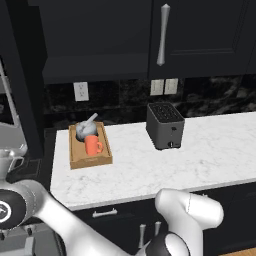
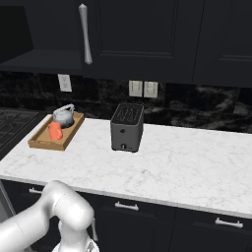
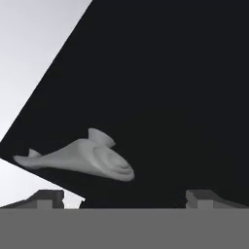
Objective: Pick the kettle from the counter and place it on the tray. Then pick the mug from the cabinet and place it on the tray. Then close the cabinet doors.
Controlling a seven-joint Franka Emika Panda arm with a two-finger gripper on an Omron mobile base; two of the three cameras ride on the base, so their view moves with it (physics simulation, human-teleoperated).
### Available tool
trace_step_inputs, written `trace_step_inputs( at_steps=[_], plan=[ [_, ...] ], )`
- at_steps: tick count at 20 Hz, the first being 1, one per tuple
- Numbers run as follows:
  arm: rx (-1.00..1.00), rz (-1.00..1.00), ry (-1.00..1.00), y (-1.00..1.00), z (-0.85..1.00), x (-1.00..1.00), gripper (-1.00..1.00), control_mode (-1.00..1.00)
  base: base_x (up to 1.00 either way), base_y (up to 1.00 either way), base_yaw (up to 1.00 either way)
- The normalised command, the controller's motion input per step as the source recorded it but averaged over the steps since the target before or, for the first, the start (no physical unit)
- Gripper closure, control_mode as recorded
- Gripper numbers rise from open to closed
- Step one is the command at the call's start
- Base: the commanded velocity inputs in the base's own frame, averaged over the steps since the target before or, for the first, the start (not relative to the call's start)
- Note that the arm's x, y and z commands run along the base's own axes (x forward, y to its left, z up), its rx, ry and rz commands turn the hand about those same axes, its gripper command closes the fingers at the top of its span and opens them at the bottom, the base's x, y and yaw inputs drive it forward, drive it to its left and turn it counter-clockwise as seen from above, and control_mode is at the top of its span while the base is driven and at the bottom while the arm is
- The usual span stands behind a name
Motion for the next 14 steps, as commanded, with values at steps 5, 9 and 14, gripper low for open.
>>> trace_step_inputs(
  at_steps=[5,9,14],
  plan=[
    [0.14,0.00,0.03,-0.48,0.42,0.00,-1.00,-1.00,0.00,0.00,0.00],
    [0.11,0.00,0.07,-0.60,0.21,0.01,-1.00,-1.00,0.00,0.00,0.00],
    [0.10,0.02,0.09,-0.64,0.14,0.08,-1.00,-1.00,0.00,0.00,0.00]
  ],
)
